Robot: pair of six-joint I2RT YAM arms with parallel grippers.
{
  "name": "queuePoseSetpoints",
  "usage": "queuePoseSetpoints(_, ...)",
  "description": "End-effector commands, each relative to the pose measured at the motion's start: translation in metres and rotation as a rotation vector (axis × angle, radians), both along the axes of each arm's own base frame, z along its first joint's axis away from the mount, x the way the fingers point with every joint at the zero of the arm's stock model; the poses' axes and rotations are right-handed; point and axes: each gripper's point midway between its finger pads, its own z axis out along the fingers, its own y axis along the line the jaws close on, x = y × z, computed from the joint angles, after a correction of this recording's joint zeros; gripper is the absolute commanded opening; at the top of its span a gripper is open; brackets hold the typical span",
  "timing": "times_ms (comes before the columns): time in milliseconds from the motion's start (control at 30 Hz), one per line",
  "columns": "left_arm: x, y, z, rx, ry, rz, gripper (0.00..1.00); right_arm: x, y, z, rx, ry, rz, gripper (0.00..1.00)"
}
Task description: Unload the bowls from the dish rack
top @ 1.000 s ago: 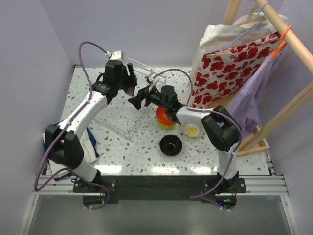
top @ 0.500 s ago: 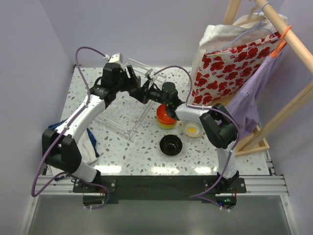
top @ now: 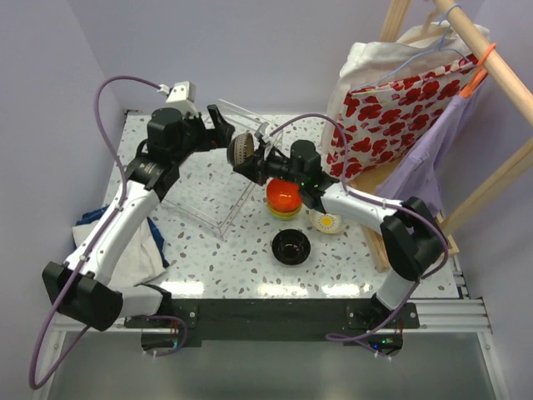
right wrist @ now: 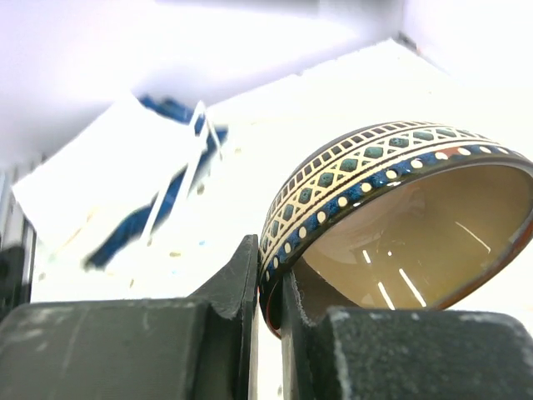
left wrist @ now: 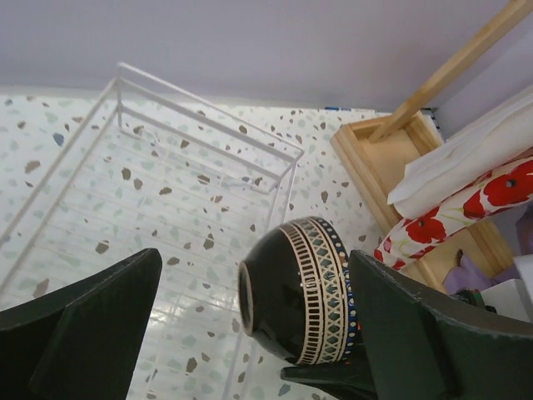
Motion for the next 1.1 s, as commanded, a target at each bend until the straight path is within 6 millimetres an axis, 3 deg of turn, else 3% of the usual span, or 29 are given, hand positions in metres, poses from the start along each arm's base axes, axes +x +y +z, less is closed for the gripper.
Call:
queuePoseSetpoints(0, -0.017, 0.017, 0.04, 0.118, -0.174, -0.029, 1.0, -0.014, -0.026, 0.01, -0.131, -0.092, -0.014, 0.0)
queuePoseSetpoints(33, -0.021, 0.02, 0.041, 0.137, -0.181, -0.032, 1.0, -0.021, -0.033, 0.016, -0.146, -0.1, -0.015, 0.0)
queuePoseSetpoints(100, -0.035, 0.028, 0.038, 0.198, -0.193, -0.043, 1.0, -0.031, -0.046, 0.004, -0.218, -0.072, -0.022, 0.0)
queuePoseSetpoints(133, -0.039, 0.033, 0.037, 0.223, -0.197, -0.038, 1.0, -0.038, -0.054, 0.013, -0.227, -0.084, -0.031, 0.0)
queuePoseSetpoints(167, -0.043, 0.04, 0.033, 0.252, -0.192, -0.019, 1.0, -0.043, -0.065, 0.001, -0.289, -0.041, -0.046, 0.0)
queuePoseSetpoints(300, -0.07, 0.069, 0.01, 0.345, -0.212, 0.053, 1.0, -0.065, -0.095, -0.003, -0.43, -0.015, -0.058, 0.0)
queuePoseSetpoints(433, -0.095, 0.09, -0.005, 0.325, -0.281, 0.135, 1.0, -0.085, -0.117, -0.001, -0.536, 0.035, -0.068, 0.0)
queuePoseSetpoints(567, -0.113, 0.099, -0.022, 0.287, -0.334, 0.164, 1.0, -0.113, -0.138, -0.021, -0.681, 0.13, -0.062, 0.0)
queuePoseSetpoints(700, -0.122, 0.104, -0.038, 0.289, -0.356, 0.174, 1.0, -0.146, -0.14, -0.044, -0.862, 0.144, -0.031, 0.0)
queuePoseSetpoints(867, -0.125, 0.108, -0.031, 0.296, -0.406, 0.192, 1.0, -0.168, -0.151, -0.074, -1.006, 0.229, -0.033, 0.0)
queuePoseSetpoints(1067, -0.125, 0.119, -0.041, 0.307, -0.386, 0.249, 1.0, -0.189, -0.14, -0.094, -1.103, 0.241, 0.004, 0.0)
